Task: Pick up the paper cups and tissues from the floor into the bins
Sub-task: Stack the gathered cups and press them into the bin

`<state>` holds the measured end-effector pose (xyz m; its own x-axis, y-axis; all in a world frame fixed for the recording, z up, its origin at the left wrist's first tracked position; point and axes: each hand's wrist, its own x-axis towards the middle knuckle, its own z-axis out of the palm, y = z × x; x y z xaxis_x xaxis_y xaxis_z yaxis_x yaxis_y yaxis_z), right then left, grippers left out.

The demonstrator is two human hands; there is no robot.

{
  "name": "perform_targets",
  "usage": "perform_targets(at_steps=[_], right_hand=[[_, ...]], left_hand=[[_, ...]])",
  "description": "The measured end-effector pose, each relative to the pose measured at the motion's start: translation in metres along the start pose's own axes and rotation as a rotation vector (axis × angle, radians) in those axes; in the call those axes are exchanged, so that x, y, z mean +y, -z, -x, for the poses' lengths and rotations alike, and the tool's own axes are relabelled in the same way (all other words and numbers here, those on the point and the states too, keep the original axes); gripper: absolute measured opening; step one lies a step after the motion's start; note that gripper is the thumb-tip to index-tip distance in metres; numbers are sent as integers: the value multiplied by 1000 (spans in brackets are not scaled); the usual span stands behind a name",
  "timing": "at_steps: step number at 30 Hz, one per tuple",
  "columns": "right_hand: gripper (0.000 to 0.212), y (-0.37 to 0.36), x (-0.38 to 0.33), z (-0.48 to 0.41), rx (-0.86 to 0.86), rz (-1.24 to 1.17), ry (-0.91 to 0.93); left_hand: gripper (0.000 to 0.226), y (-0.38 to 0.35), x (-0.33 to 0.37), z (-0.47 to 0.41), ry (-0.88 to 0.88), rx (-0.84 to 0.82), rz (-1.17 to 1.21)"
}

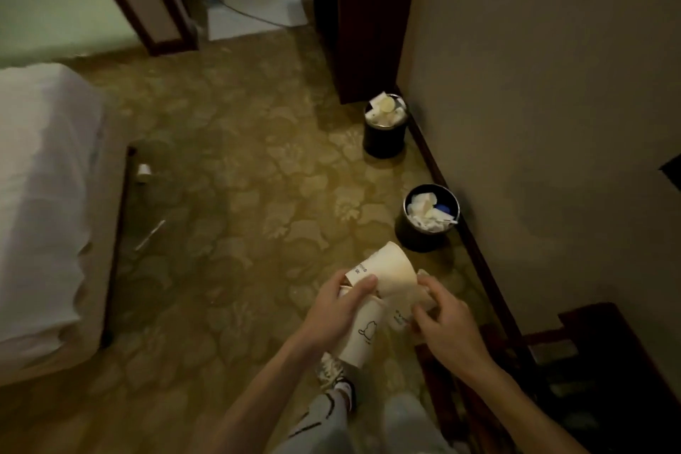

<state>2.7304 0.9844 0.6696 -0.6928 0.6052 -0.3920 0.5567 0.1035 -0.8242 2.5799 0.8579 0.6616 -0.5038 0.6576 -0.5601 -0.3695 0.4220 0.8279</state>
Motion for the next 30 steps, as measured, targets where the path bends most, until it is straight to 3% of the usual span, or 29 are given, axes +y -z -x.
perform_targets(at_steps=[6,16,20,24,30], right_hand=[[48,-11,7,-86,97,-67,-193],[3,-38,102,-256,159,-184,-426],[7,-35,142,-330,160,-87,-411],[8,-9,181,-415,242,42,-379],[15,52,266,-540,381,101,-498]], left_hand=[[58,10,6,-108,181,-32,5],[47,7,-47,-295,453,62,-13],[56,-18,-62,-381,458,50,-29],[39,-46,-77,-465,498,78,-6],[38,-75,-99,-559,533,15,24]])
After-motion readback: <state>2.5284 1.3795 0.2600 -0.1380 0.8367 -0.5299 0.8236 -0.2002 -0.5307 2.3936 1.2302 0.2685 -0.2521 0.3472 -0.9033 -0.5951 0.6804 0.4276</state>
